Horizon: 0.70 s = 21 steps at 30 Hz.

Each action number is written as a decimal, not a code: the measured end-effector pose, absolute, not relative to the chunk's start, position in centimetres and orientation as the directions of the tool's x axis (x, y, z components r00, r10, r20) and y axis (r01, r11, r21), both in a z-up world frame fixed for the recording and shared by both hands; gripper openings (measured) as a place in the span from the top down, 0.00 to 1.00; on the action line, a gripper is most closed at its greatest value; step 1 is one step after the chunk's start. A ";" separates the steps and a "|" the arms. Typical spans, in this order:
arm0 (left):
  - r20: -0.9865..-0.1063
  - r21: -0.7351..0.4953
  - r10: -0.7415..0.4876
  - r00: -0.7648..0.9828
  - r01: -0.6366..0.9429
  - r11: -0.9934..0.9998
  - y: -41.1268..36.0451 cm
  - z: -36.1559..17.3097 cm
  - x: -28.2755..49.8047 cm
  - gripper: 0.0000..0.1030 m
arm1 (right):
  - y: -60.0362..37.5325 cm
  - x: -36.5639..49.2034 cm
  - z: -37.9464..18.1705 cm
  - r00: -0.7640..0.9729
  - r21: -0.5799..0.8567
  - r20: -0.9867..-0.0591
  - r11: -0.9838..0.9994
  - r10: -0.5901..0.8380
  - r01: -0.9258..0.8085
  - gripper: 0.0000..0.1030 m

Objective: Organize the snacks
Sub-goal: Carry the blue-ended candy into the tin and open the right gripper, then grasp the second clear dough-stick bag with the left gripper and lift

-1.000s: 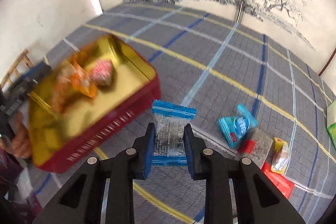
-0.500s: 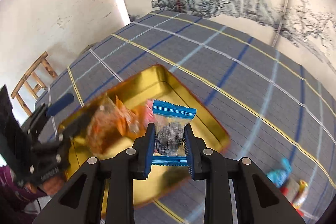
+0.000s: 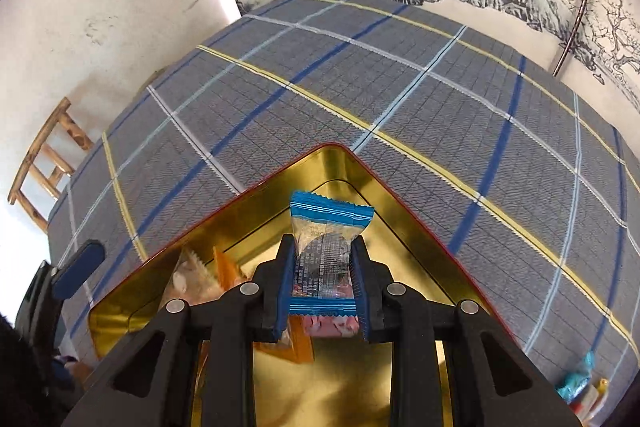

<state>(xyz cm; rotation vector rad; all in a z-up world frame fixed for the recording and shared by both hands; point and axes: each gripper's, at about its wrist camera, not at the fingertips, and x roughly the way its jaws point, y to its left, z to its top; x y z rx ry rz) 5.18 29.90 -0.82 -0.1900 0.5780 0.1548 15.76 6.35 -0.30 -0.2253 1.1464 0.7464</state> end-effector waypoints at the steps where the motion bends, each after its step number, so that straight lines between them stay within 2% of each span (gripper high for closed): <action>1: -0.557 -0.138 0.092 0.826 -0.201 0.970 29.9 -0.8 5.2 0.31 | 6.6 15.9 -0.6 0.202 0.206 -0.886 0.745 0.417 -0.634 0.73; 10: -0.565 -0.143 0.097 0.819 -0.213 0.966 30.1 -1.1 5.2 0.30 | 5.9 16.3 0.7 0.209 0.289 -0.845 0.750 0.492 -0.595 0.69; 12: -0.566 -0.142 0.099 0.819 -0.215 0.966 30.1 -1.2 5.3 0.30 | 5.5 16.0 1.2 0.211 0.310 -0.828 0.739 0.519 -0.598 0.65; 19: -0.570 -0.139 0.102 0.815 -0.219 0.966 30.0 -1.2 5.4 0.27 | 3.7 13.8 3.3 0.242 0.342 -0.783 0.721 0.573 -0.603 0.61; 21: -0.573 -0.137 0.104 0.813 -0.220 0.966 30.0 -1.4 5.4 0.27 | 1.9 12.1 4.4 0.259 0.361 -0.754 0.710 0.603 -0.605 0.57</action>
